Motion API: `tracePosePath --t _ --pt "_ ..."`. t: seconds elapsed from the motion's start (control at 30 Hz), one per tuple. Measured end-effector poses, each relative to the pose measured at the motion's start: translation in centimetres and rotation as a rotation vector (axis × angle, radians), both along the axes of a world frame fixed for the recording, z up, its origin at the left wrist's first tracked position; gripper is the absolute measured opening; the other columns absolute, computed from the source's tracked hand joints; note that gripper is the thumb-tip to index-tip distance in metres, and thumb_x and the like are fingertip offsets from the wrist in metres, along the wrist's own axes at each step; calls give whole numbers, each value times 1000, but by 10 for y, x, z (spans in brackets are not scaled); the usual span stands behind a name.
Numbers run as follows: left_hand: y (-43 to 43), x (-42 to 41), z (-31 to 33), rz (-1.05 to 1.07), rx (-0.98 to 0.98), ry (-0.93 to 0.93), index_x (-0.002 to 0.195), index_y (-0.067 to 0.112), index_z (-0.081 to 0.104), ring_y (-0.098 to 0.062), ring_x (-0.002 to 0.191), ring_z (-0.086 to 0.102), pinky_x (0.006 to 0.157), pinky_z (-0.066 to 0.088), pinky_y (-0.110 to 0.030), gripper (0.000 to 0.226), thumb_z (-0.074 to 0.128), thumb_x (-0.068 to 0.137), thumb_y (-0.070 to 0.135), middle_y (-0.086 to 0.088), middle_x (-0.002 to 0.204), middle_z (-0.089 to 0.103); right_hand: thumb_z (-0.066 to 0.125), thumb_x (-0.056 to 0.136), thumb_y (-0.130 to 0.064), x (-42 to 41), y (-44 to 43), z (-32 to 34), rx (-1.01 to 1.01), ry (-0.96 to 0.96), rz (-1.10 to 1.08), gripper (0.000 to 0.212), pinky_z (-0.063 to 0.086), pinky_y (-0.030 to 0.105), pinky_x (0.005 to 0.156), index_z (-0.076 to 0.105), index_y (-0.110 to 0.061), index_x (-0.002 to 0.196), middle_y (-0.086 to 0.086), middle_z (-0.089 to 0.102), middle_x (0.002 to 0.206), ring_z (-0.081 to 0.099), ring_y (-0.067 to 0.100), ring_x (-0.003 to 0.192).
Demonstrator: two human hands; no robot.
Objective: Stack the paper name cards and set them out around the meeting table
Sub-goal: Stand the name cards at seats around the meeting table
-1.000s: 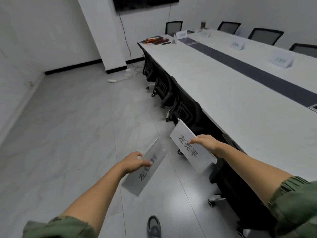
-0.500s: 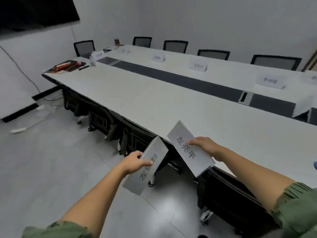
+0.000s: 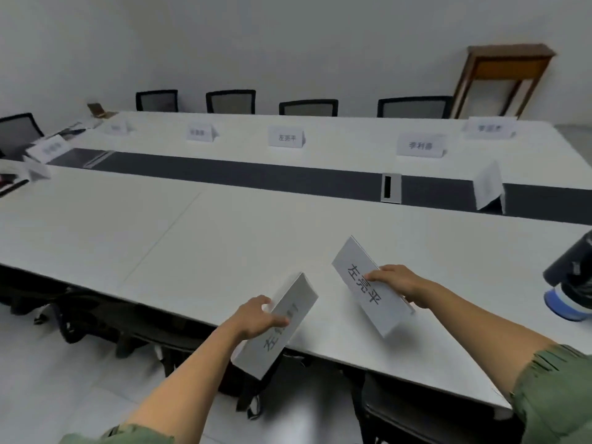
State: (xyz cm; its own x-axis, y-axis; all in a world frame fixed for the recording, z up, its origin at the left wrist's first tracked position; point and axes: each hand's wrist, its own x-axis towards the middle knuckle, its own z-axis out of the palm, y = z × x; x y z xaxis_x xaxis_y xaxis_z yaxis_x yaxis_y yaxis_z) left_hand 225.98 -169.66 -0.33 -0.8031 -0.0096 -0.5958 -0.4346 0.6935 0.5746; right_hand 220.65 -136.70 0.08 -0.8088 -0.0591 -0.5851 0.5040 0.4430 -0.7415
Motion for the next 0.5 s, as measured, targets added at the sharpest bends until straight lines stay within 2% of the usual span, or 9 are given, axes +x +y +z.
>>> tracePosePath --t 0.1,0.3,0.43,0.5 --pt "14 -39 -14 -78 -20 -34 145 17 36 -26 121 52 101 44 -41 84 72 76 47 -6 143 44 70 83 -43 -20 16 -16 30 -47 -50 40 49 35 77 64 -14 111 6 74 99 70 24 87" --pt "40 -113 -41 -221 -72 -117 144 18 38 -26 122 50 102 43 -40 82 74 75 44 -7 142 46 66 85 -37 -48 52 -45 110 -177 -141 37 50 40 85 60 -14 114 8 72 103 70 28 96" --pt "58 -167 -66 -368 -129 -152 142 19 40 -24 118 53 97 45 -35 79 72 75 46 -5 137 51 65 88 -32 -60 77 -62 139 -265 -290 35 50 35 77 58 -12 115 11 72 104 70 28 94" --pt "65 -188 -76 -428 -142 -160 141 19 41 -23 116 54 96 46 -35 78 72 75 47 -4 135 52 65 88 -33 -67 84 -64 159 -296 -329 37 51 36 78 56 -11 116 11 71 105 69 29 95"
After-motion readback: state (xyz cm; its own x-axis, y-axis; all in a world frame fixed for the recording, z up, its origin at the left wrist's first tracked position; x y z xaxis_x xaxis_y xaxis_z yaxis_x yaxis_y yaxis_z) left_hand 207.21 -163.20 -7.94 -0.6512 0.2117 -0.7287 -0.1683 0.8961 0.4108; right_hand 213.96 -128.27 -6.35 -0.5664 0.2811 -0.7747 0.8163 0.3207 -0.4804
